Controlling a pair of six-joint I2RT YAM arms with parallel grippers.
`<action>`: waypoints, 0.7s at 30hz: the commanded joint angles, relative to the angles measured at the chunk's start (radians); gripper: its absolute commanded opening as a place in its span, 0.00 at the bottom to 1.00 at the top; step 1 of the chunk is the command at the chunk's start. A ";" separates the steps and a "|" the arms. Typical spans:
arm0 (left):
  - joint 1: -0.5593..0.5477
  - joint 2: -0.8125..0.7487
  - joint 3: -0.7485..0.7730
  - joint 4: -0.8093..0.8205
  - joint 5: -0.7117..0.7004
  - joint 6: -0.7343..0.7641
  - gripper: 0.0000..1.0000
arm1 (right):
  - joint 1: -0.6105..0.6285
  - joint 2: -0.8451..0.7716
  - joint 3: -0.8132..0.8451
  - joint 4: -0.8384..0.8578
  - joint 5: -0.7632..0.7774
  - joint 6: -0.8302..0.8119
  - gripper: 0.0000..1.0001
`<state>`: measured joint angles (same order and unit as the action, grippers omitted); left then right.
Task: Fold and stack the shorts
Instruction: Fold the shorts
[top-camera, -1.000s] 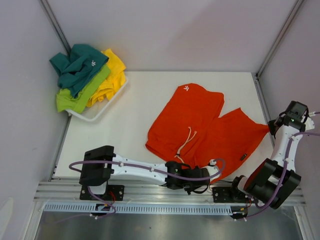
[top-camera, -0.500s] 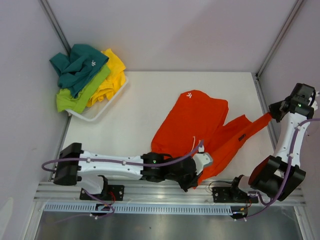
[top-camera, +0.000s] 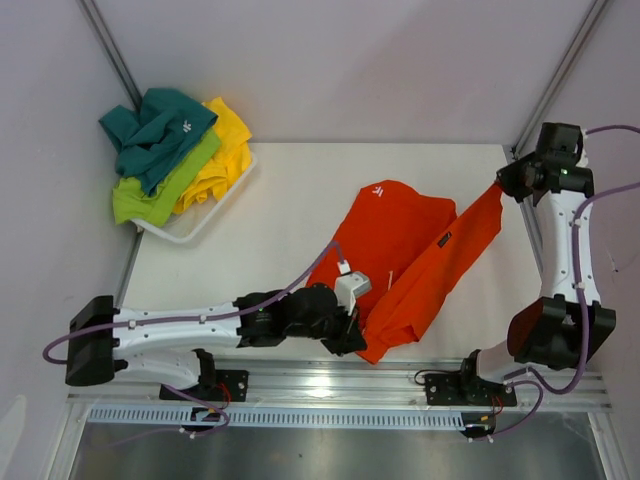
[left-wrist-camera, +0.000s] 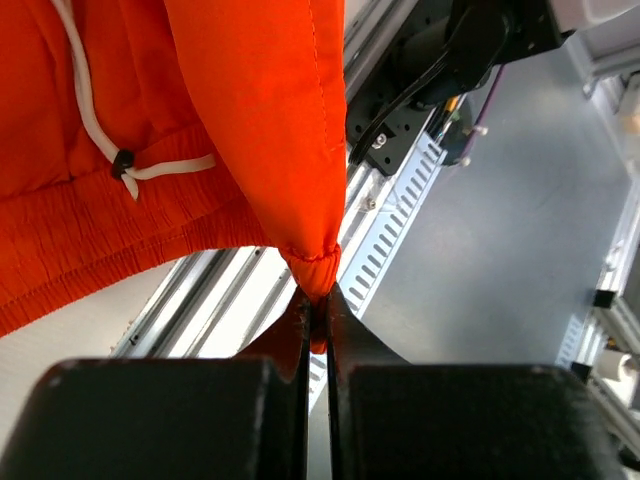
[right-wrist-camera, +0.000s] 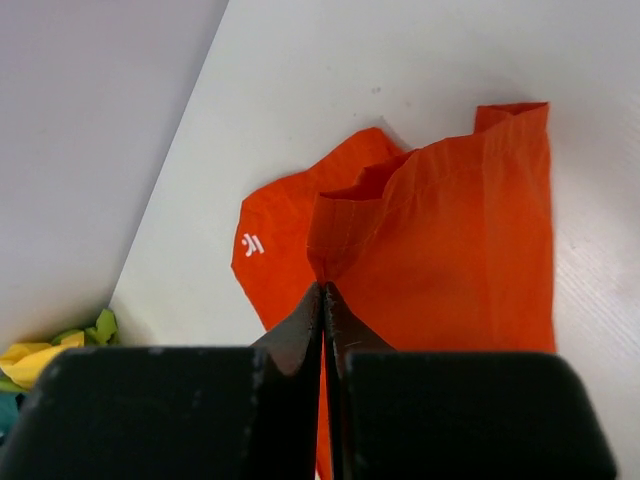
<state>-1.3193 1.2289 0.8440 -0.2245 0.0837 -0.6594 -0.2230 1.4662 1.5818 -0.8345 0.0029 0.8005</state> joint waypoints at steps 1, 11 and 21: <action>0.012 -0.106 -0.049 0.045 0.050 -0.069 0.00 | 0.037 0.037 0.115 0.086 0.063 0.040 0.00; 0.124 -0.276 -0.146 0.010 0.053 -0.154 0.00 | 0.197 0.075 0.100 0.247 0.109 0.150 0.00; 0.287 -0.446 -0.269 -0.027 0.067 -0.223 0.00 | 0.310 0.115 -0.002 0.439 0.175 0.267 0.00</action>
<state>-1.0683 0.8371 0.5911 -0.2123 0.1139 -0.8478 0.0757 1.5620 1.5837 -0.5434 0.0986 1.0130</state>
